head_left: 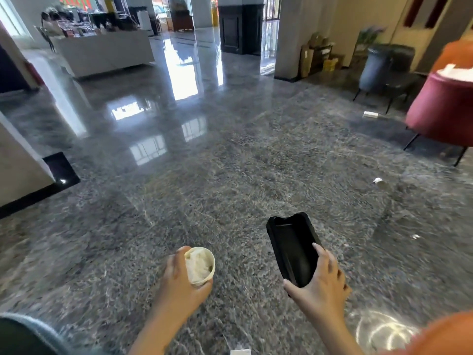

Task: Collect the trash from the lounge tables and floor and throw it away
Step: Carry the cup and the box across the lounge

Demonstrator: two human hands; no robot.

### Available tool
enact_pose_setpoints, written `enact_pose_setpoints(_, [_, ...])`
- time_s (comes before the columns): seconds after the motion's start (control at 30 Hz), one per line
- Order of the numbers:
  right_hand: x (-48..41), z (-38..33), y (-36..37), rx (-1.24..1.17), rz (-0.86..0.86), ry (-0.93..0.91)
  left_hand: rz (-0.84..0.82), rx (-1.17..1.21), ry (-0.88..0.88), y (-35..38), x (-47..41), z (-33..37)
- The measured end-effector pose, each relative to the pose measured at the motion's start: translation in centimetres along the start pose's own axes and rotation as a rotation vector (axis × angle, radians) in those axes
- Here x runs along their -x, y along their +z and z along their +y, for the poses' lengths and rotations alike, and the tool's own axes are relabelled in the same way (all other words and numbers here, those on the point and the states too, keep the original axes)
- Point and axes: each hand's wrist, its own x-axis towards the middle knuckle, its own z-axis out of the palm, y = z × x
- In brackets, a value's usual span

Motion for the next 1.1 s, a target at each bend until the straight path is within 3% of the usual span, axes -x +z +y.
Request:
enact_pose_setpoints(0.43, [-1.8,1.4,-3.5,-0.019,0.045,-0.022,0.008,0.043,0.147,0.9,-3.2,6.9])
enact_pose_setpoints(0.67, [-6.2,-3.3,-0.8,-0.023,0.116,0.036,-0.085,0.074,0.223,0.6,-13.4,6.6])
enact_pose_setpoints(0.93, [-14.6,-11.9,3.1,-0.075,0.236,0.242,-0.22,0.072,0.45,-2.4,-27.5,8.3])
enact_pose_setpoints(1.1, [-18.5,-13.2,3.3,-0.051,0.275,0.294,-0.293,0.114,0.575,-1.7,-33.0,12.0])
